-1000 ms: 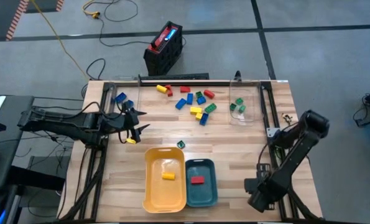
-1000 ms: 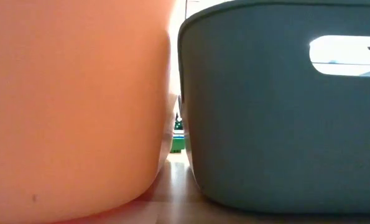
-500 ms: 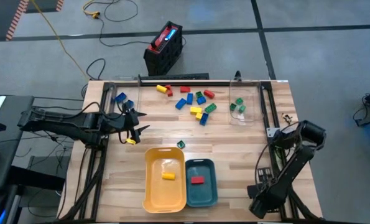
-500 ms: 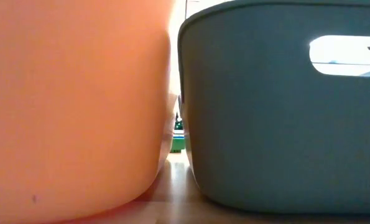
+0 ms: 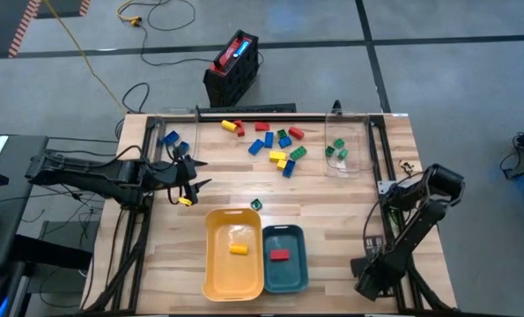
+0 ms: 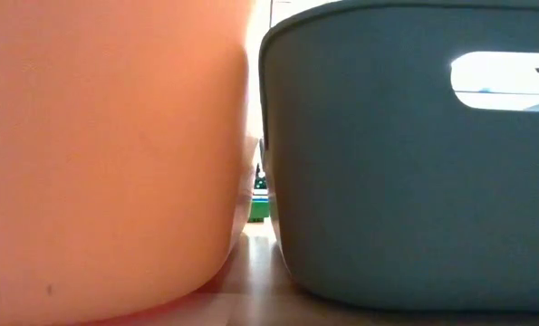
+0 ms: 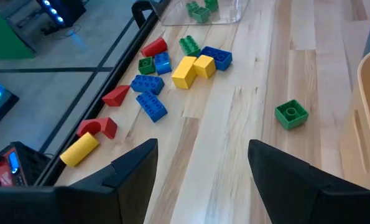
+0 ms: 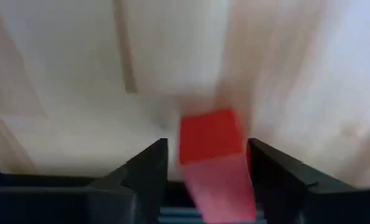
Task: Sort blocks
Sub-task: Put the red block into the blue bin
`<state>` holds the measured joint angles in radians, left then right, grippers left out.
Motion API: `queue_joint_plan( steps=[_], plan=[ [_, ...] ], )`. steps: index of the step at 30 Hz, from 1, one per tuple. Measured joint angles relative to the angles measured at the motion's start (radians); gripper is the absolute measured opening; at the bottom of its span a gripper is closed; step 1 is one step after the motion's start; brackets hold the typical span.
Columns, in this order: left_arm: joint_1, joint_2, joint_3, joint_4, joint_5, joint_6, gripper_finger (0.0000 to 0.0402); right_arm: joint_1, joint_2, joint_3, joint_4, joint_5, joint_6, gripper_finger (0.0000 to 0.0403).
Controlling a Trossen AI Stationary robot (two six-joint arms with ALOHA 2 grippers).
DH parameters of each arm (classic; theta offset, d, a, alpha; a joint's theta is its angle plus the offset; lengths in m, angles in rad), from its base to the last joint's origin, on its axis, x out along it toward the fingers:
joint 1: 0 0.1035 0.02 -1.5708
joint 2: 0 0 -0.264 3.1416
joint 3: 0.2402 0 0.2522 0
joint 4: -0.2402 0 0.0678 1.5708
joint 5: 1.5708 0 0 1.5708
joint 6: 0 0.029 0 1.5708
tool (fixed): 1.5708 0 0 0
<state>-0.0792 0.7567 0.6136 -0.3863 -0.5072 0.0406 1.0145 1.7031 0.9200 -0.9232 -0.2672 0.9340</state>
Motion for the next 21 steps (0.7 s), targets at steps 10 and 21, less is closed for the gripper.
queue_joint_plan(
  steps=[10,21],
  plan=[
    [0.000,0.000,0.000,-0.006,0.000,0.000,0.0245,-0.097,-0.074,0.064,-0.154,0.007,-0.050,0.0117],
    [0.000,0.000,0.000,-0.007,-0.001,-0.020,0.0245,-0.269,-0.300,0.305,-0.013,0.617,-0.172,0.0117]
  ],
)
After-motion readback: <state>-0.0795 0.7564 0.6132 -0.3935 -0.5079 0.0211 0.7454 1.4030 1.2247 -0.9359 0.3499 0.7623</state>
